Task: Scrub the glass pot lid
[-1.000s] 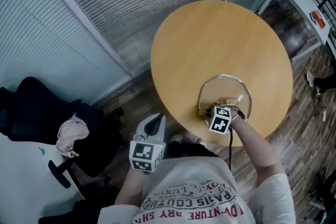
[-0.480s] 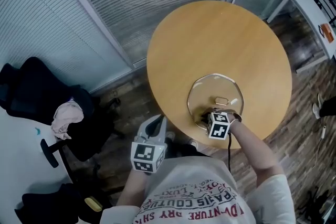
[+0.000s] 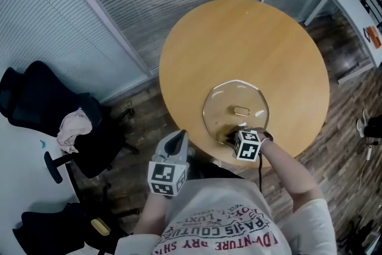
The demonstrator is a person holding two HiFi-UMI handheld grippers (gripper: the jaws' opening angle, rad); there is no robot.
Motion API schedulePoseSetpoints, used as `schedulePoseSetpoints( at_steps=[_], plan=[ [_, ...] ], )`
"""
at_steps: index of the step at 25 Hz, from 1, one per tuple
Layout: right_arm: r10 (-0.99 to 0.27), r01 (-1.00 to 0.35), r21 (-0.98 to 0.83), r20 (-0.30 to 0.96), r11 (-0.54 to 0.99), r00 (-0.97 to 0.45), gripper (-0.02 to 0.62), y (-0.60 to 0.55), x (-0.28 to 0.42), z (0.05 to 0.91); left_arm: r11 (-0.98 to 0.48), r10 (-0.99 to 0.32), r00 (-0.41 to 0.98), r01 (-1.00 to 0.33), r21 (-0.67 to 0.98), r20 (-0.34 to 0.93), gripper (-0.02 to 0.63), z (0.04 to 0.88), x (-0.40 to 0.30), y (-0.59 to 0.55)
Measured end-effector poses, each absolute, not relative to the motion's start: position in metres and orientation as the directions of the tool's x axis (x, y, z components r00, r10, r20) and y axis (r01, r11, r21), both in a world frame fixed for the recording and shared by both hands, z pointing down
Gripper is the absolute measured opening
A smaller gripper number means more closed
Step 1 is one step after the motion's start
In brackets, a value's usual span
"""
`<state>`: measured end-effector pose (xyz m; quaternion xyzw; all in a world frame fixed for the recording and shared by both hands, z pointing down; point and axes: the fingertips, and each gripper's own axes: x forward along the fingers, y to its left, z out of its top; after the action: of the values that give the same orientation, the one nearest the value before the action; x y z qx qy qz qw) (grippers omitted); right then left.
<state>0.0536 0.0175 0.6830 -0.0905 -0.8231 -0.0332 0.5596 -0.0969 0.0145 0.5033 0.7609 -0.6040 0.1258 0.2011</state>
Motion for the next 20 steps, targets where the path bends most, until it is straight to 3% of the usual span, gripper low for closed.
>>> schedulePoseSetpoints(
  at_steps=[6,9,20],
  plan=[
    [0.115,0.121,-0.068,0.889,0.990,-0.443,0.058,0.019,0.068,0.671,-0.223,-0.858,0.266,-0.964,0.148,0.438,0.007,0.503,-0.071,0.008],
    [0.045,0.022,-0.040,0.857,0.999,-0.514,0.058,0.010,0.077,0.657,-0.246,-0.852,0.284,-0.959,0.141,0.439,0.008,0.502,-0.063,0.001],
    [-0.192,-0.211,0.088,0.815,0.973,-0.547,0.058,-0.077,0.122,0.611,-0.328,-0.831,0.353,-0.935,0.134,0.429,0.007,0.496,-0.037,-0.037]
  ],
)
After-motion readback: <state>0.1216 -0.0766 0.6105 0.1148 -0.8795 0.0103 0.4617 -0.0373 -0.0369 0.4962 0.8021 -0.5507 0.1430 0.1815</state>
